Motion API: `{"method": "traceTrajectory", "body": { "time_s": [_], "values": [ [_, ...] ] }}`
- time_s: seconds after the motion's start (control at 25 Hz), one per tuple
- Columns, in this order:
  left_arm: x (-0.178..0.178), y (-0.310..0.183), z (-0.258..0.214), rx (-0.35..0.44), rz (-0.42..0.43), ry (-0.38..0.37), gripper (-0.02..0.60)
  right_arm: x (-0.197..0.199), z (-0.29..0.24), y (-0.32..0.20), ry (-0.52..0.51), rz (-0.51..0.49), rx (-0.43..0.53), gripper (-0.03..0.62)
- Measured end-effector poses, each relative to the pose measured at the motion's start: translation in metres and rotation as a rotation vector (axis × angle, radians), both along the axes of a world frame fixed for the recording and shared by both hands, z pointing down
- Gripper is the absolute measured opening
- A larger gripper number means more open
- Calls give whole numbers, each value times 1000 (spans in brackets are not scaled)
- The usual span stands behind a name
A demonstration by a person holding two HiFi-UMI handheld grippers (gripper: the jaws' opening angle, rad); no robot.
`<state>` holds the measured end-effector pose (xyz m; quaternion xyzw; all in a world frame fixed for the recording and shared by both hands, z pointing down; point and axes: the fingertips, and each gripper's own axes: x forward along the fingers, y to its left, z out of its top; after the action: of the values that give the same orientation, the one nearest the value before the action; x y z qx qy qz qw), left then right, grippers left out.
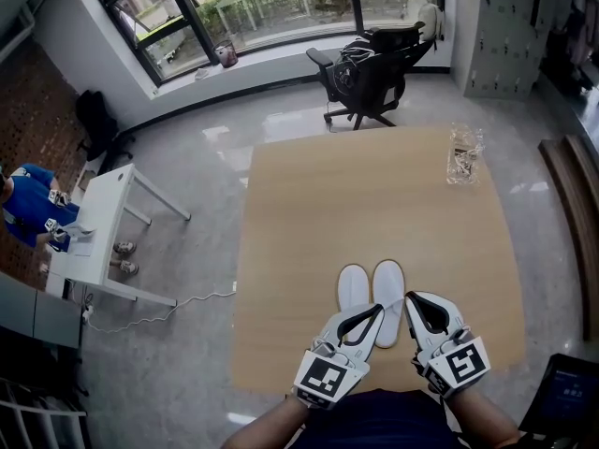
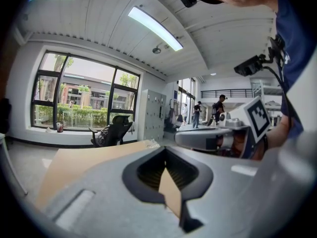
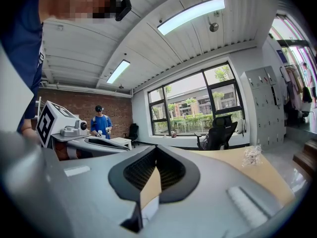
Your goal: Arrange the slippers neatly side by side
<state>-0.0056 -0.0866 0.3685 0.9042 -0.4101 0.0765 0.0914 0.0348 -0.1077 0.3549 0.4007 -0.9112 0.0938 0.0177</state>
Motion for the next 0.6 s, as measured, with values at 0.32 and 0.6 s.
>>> {"method": "traceTrajectory", "body": {
  "time_s": [0.32,0.6],
  "values": [
    [-1,1,1,0,-4,-2,3,0,0,-1,1,3,-6,12],
    [-5,1,0,-3,-15,-2,3,1,-2,-4,2,9,10,12]
  ]
}}
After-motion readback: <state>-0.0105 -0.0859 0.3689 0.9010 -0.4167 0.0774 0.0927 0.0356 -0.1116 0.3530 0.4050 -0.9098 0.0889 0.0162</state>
